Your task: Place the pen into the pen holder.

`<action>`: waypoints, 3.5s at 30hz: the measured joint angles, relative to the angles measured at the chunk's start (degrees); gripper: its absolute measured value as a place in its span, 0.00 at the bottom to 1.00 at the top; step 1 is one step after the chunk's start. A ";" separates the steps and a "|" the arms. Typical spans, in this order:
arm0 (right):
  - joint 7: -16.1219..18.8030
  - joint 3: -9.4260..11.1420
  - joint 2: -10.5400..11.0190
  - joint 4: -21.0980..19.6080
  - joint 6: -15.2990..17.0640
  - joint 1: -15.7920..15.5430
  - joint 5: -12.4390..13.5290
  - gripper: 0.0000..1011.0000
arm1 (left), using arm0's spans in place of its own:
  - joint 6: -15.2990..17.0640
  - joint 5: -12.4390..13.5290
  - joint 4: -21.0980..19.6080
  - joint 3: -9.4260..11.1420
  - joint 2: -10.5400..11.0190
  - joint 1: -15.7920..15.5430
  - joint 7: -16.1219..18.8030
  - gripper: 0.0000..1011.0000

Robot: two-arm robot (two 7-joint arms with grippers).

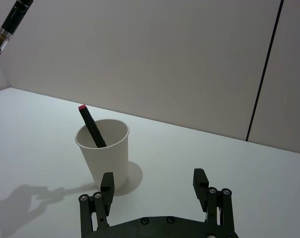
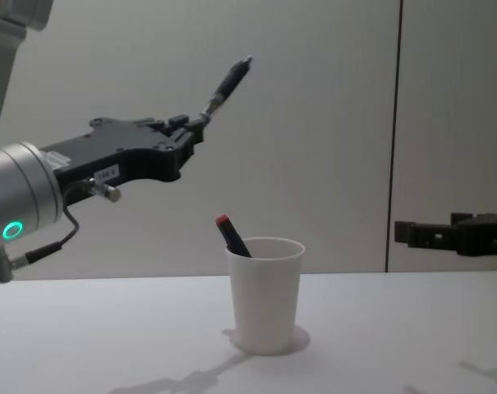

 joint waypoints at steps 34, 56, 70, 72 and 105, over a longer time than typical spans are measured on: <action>0.00 0.00 0.00 0.00 0.00 0.00 0.00 0.99 | -1.94 -1.30 4.66 2.42 -1.09 -5.19 -22.35 0.13; 0.00 0.00 0.00 0.00 0.00 0.00 0.00 0.99 | 0.44 -1.81 4.11 4.28 -0.86 -4.87 -27.55 0.13; 0.00 0.00 0.01 0.00 0.00 0.00 0.00 0.99 | 0.85 -1.93 3.86 4.69 -0.75 -4.72 -28.09 0.13; 0.00 0.00 0.01 0.00 0.00 0.00 0.01 0.99 | 0.87 -1.93 3.85 4.72 -0.74 -4.71 -28.11 0.13; 5.86 2.07 3.86 -2.31 -6.60 -3.54 4.52 0.99 | 1.00 -1.98 3.75 4.86 -0.70 -4.64 -28.31 0.13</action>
